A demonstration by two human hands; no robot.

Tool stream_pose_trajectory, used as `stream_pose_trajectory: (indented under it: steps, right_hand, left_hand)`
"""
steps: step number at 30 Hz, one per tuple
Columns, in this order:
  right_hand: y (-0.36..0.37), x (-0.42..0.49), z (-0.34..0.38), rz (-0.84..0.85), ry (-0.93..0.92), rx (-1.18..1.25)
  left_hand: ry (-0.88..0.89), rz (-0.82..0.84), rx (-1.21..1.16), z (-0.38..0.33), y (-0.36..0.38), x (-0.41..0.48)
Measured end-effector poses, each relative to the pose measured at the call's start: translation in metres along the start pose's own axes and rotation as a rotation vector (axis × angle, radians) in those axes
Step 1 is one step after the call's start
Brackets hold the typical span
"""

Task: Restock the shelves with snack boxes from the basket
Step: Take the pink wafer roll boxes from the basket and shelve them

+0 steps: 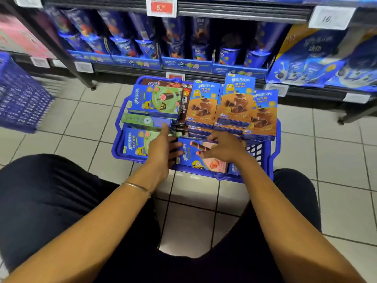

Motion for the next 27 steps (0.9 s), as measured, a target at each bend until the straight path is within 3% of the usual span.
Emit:
stream_pose_trajectory:
  steps: [5,11,13,16,19,23,27]
  right_hand:
    - [-0.012,-0.014,0.005,-0.019,-0.121,0.227]
    - [-0.038,-0.043,0.005,-0.031,-0.12,0.815]
    - [-0.043,-0.051,0.011,0.038,-0.124,0.941]
    - [-0.04,-0.058,0.032,0.189,-0.13,1.127]
    - [-0.04,-0.067,0.06,0.2,-0.187,1.116]
    - [-0.047,-0.074,0.082,0.105,-0.266,0.897]
    - [-0.06,-0.074,0.077,0.104,-0.288,0.908]
  left_hand:
    - [0.132,-0.059,-0.003,-0.011,-0.007,-0.002]
    - [0.277,-0.161,-0.078,-0.023,-0.018,-0.014]
    - [0.313,-0.082,-0.091,-0.027,-0.01,-0.024]
    - [0.357,0.227,-0.168,-0.034,0.017,-0.042]
    - [0.451,0.389,-0.234,-0.05,0.033,-0.052]
    - [0.537,0.392,-0.278,-0.079,0.031,-0.048]
    - [0.491,0.434,-0.246,-0.093,0.025,-0.038]
Point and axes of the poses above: each hand's wrist, its own x-axis towards the middle knuckle, its own y-axis out of the palm, z = x × y, the point moved 6 cm from there along x, towards the middle knuckle, and after that the axes turned 7 degrees about y, right-handed, at the moved point
